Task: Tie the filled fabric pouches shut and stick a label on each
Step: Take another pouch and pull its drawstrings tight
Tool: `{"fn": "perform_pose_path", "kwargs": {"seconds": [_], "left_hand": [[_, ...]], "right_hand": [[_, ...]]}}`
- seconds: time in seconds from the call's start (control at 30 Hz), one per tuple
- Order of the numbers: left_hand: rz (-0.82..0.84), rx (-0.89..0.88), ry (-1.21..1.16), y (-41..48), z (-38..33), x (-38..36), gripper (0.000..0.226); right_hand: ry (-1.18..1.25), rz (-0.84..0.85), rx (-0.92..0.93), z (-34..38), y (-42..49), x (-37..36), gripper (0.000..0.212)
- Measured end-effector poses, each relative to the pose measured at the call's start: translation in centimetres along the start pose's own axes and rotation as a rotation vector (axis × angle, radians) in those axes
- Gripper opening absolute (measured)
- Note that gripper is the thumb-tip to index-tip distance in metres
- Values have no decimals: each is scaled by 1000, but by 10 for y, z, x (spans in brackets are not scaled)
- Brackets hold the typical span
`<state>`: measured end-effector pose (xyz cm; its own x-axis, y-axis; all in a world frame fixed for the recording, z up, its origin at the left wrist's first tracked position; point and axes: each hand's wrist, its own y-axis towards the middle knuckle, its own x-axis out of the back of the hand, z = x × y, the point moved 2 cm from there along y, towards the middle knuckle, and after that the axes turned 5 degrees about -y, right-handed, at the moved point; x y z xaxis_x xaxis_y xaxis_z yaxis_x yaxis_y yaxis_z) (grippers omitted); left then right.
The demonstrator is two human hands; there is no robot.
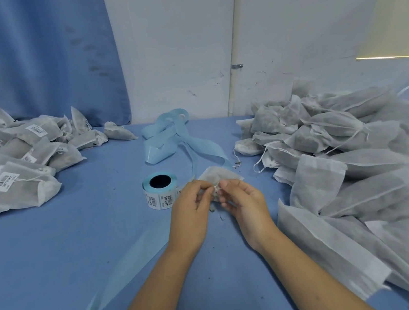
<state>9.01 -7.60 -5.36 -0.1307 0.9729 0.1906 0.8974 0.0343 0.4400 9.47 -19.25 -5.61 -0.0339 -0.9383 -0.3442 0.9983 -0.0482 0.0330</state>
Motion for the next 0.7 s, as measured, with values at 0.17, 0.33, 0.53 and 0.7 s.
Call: {"fn": "perform_pose_path", "kwargs": {"seconds": [0.17,0.33,0.53,0.7], "left_hand": [[12,-16,83,1,1,2,11],[-30,36,78,3,3,5,12],[-43,63,125,4,3,7,13],[-51,138,9,3,1,7,13]], "right_hand": [[134,18,-23,2,0,3,7],[28,28,70,3,-1,2,19],[-42,27,59,1,-1,2,8],[-30,71,51,4,0,2,21]]}}
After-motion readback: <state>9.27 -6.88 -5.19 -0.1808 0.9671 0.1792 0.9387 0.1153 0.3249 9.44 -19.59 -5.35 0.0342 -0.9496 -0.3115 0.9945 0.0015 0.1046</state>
